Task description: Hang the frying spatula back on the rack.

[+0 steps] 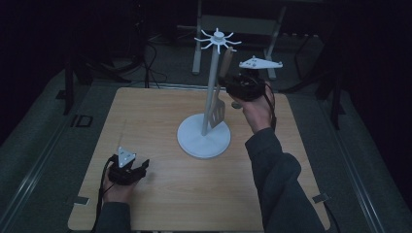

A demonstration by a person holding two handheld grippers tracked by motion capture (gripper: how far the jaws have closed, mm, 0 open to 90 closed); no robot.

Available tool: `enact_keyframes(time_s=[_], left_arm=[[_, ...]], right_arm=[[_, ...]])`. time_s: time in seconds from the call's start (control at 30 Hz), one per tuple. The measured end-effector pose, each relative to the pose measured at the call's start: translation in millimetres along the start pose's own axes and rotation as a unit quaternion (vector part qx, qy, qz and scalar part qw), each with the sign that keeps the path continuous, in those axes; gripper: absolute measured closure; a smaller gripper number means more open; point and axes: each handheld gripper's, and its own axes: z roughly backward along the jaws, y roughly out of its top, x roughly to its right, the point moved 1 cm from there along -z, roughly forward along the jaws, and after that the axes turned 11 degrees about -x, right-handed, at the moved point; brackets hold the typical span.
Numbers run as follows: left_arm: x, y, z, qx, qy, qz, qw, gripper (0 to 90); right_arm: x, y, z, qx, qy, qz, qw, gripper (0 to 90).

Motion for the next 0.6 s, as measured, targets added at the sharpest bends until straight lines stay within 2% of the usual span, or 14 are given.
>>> enact_keyframes(time_s=[0.13, 0.37, 0.5, 0.6], left_arm=[[0.2, 0.0, -0.1, 0.0, 0.0, 0.0, 1.0, 43.7], [0.2, 0.0, -0.5, -0.001, 0.0, -0.001, 1.0, 43.6], [0.3, 0.0, -0.5, -0.001, 0.0, -0.001, 1.0, 43.6], [0.4, 0.0, -0.6, 0.0, 0.0, -0.001, 1.0, 43.6]], right_arm=[[2.8, -2.9, 0.2, -0.003, -0.002, -0.003, 1.0, 70.3], [6.5, -8.7, -0.6, -0.009, -0.009, -0.009, 0.9999, 59.1], [5.8, -8.9, 0.4, -0.01, -0.017, -0.005, 0.9998, 54.8], [5.0, -8.9, 1.5, -0.014, -0.023, 0.002, 0.9996, 47.2]])
